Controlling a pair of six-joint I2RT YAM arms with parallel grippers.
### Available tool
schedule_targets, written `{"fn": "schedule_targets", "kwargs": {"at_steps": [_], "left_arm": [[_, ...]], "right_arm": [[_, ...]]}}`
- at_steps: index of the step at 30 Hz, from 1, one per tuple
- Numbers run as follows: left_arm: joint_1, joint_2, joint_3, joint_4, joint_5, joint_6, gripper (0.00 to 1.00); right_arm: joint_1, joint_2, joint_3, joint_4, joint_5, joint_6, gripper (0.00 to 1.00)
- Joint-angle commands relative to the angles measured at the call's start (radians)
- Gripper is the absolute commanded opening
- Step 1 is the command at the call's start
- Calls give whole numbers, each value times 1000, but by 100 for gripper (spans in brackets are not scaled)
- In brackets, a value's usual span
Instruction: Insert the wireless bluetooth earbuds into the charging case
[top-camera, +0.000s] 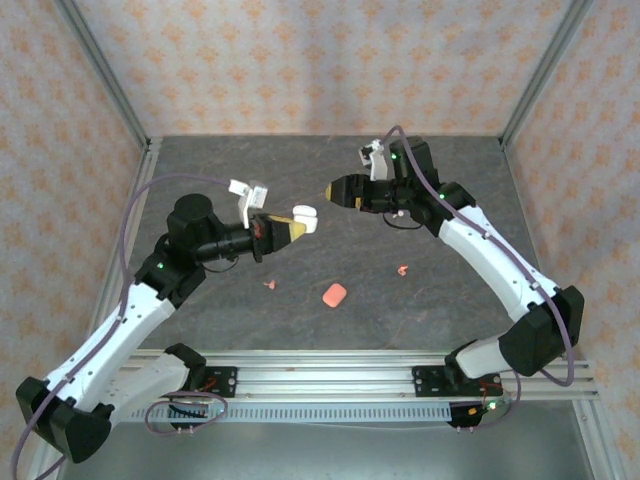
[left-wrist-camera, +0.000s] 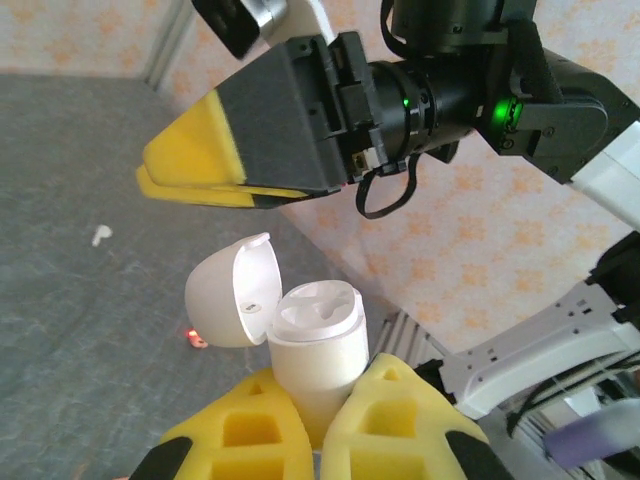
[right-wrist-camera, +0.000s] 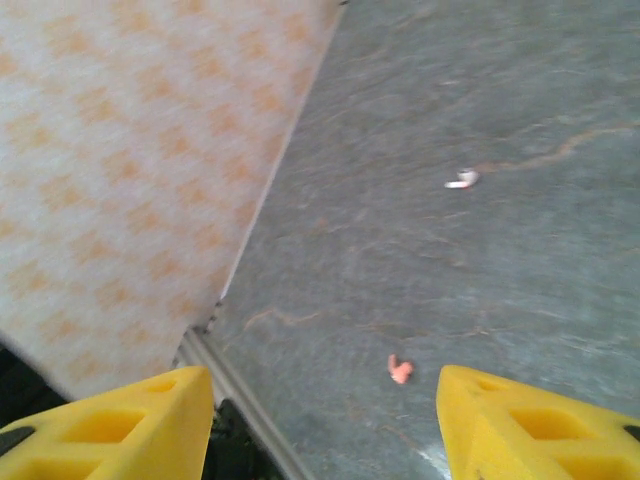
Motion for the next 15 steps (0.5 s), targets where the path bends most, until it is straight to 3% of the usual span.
{"fn": "schedule_targets", "kwargs": {"at_steps": [1,9,15], "left_arm": [[0,-59,-6,-104,-105,122,0],[-1,-164,-17,-261,-293,245,0],[-1,-221,-43,-299,-368,278,0]], "right_arm": [[-3,21,-9,-65,176,98,57],[132,269,186,-211,389,158,55],[206,567,449,-260,416,233,51]]}}
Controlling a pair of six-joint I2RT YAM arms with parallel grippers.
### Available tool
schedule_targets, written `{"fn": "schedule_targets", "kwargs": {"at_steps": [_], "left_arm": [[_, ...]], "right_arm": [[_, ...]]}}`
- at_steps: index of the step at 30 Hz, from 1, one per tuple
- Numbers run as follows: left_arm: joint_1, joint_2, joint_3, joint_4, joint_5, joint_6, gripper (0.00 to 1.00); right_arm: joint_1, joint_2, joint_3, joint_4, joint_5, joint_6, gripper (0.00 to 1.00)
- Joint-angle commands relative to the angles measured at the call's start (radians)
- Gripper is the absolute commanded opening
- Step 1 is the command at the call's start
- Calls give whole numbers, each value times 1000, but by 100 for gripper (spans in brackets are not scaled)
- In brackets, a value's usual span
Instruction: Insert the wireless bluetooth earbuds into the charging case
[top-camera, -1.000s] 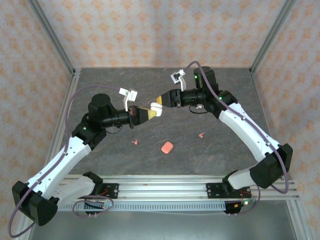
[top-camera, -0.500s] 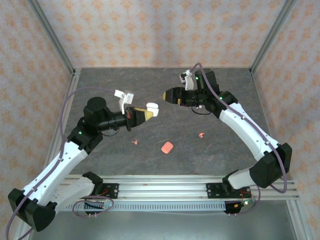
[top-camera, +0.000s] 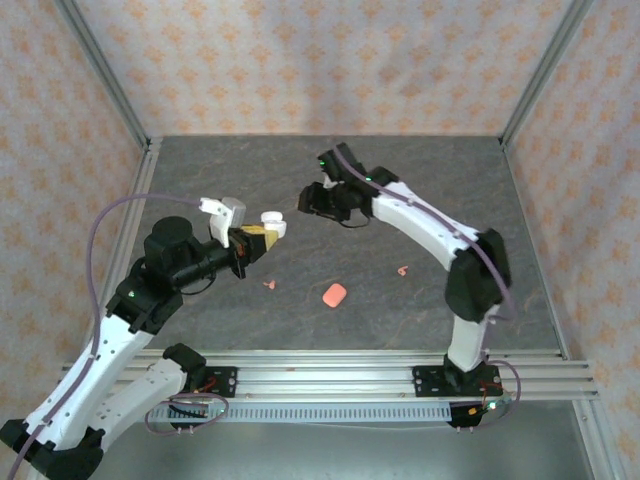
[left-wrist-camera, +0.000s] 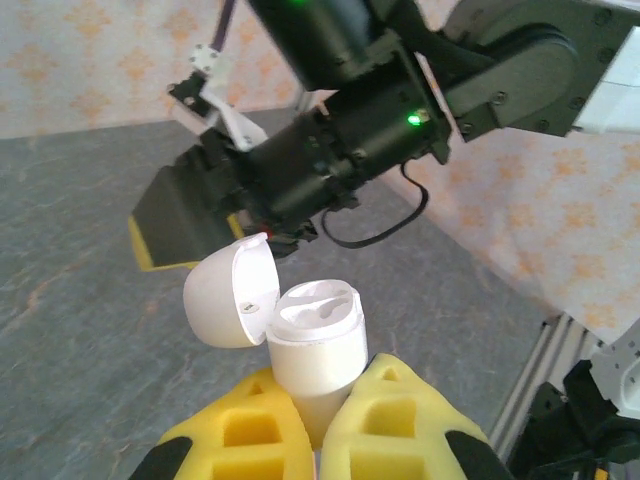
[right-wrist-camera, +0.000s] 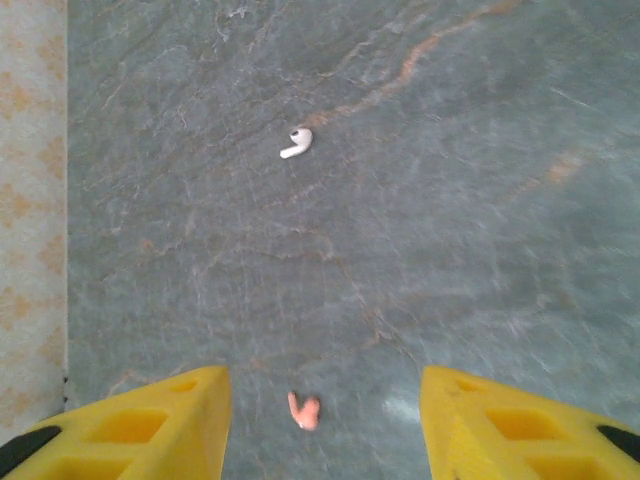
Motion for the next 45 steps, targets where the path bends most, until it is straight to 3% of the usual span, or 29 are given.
{"fn": "schedule_targets", "kwargs": {"at_steps": [1,9,15,29,45], "left_arm": [[-1,-31,-19,-46,-81,56,0],[0,-52,-22,-84,-116,86,0],[1,-56,-30,-91,-130,91,0],[1,-76,-65,-89,-135,99,0],[1,-73,-63,-100,-143,122,0]], "right_arm": [[28,143,155,-73,73,63,51],[81,468,485,-141,164,122,45],[116,642,701,-249,257,109,45],[130,743,767,-137,382,91,45],[146,849,850,-18,404,15,46]]}}
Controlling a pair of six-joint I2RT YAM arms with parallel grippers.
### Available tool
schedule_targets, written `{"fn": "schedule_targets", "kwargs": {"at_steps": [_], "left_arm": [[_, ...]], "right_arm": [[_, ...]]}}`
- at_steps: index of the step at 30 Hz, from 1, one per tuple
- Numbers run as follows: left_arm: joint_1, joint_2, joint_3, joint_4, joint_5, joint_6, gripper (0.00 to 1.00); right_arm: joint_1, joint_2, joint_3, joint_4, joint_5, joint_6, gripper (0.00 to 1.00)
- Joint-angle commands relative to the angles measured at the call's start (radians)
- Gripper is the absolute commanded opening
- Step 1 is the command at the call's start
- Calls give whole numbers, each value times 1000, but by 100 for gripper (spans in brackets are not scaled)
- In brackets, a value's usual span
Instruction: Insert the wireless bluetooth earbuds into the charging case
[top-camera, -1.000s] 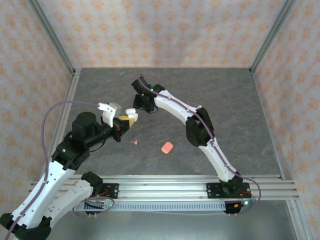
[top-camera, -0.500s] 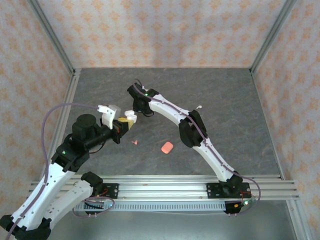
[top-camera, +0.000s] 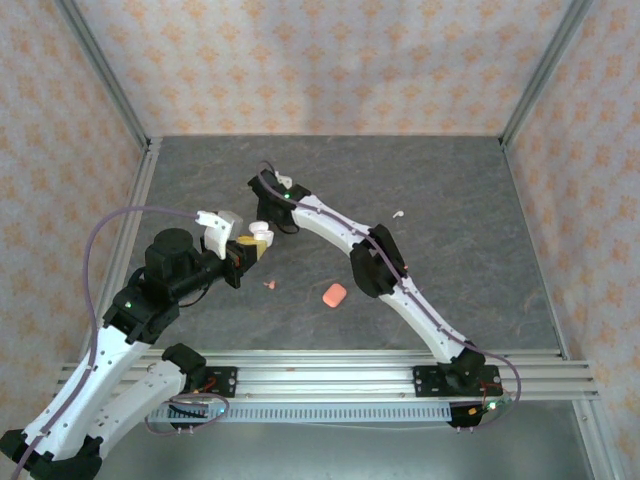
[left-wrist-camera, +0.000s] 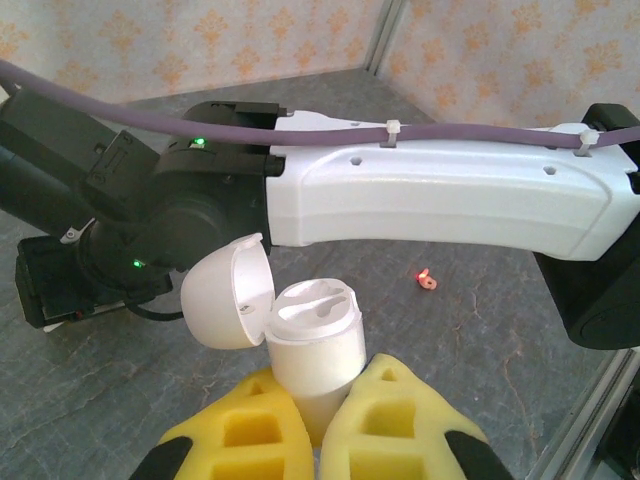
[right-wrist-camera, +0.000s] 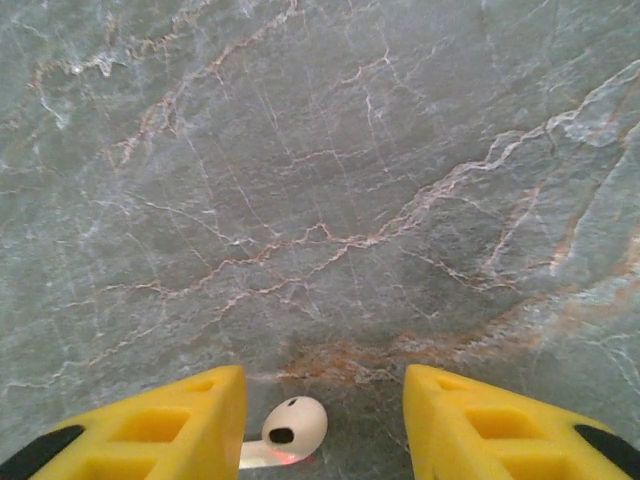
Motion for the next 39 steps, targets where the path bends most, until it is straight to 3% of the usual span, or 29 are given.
{"fn": "schedule_targets", "kwargs": {"at_steps": [1,8,16,26,32,39], "left_arm": [[1,-4,-7,-1,-21,27,0],[0,7,-16,7,-18,31,0],[0,8,-16,4,-20,34,0],[2,-2,-19,-5,-18,24,0],[-1,-22,-17,-29,-15,19,0],[0,-45,-29,-42,-1,-1,0]], "right_arm": [[5,26,34,24,37,-40,46],[9,33,26,-9,1,-87,44],[12,6,-12,-82,-2,-169,31],[8,-123,-161,-100,-5,-289,22],[-26,-254,-357,-121,-78,-367,18],[-91,-521,-809,-29,-176,-535,16]]}}
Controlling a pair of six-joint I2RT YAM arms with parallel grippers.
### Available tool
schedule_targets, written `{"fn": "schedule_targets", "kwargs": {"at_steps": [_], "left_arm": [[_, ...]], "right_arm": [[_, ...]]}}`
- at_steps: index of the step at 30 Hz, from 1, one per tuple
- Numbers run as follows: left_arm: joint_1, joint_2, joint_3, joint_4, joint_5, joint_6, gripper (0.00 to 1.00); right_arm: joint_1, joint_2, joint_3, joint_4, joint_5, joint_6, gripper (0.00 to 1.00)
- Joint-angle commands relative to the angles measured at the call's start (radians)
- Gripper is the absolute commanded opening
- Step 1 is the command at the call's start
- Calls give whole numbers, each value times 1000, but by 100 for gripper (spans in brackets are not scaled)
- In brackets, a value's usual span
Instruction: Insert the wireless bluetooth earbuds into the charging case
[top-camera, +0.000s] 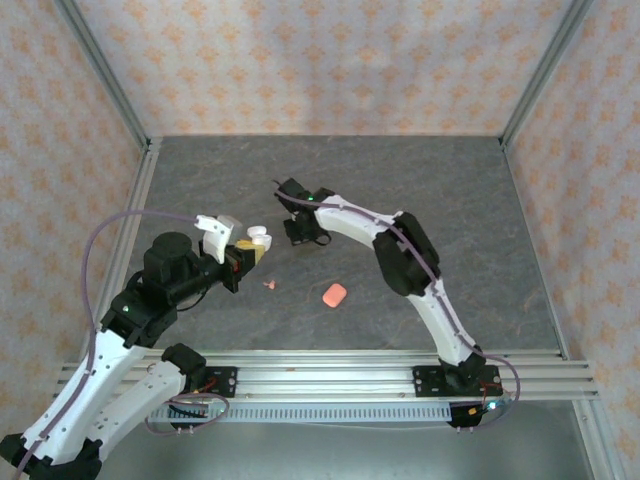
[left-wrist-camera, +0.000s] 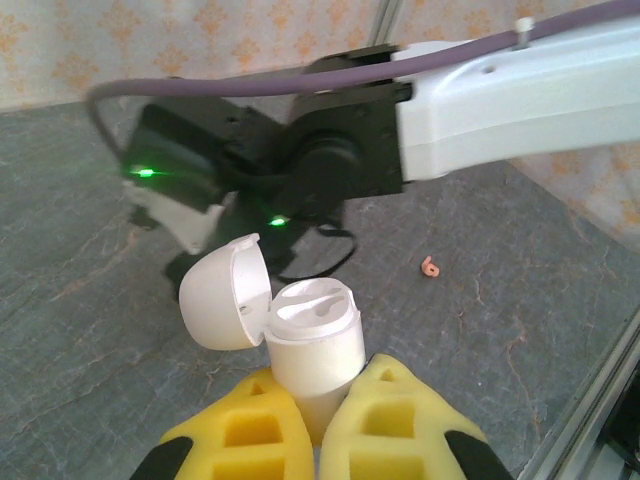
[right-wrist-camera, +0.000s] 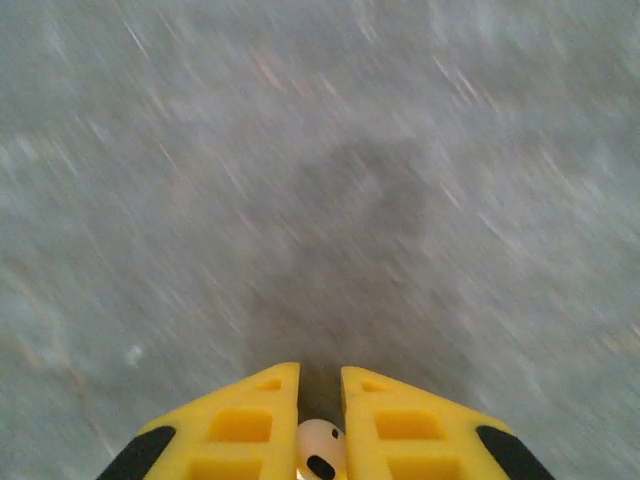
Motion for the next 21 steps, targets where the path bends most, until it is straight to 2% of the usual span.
{"fn": "schedule_targets", "kwargs": {"at_steps": [1,7,14,21], "left_arm": [[0,-17,-20,-12,-2,-18,0],[0,-20,-56,19,11,-48,0],[1,-15,-56,20,17,-58,0],[0,-20,-59,12,21,-49,0]], "right_arm": [[-42,-129,-177,-19,-54,-130,16],[-105,-200,-343,-25,-98,-176,20],[-109,-180,-294,-37,-119,-89,41],[-109,-203,-225,-87,-106,96,49]]}}
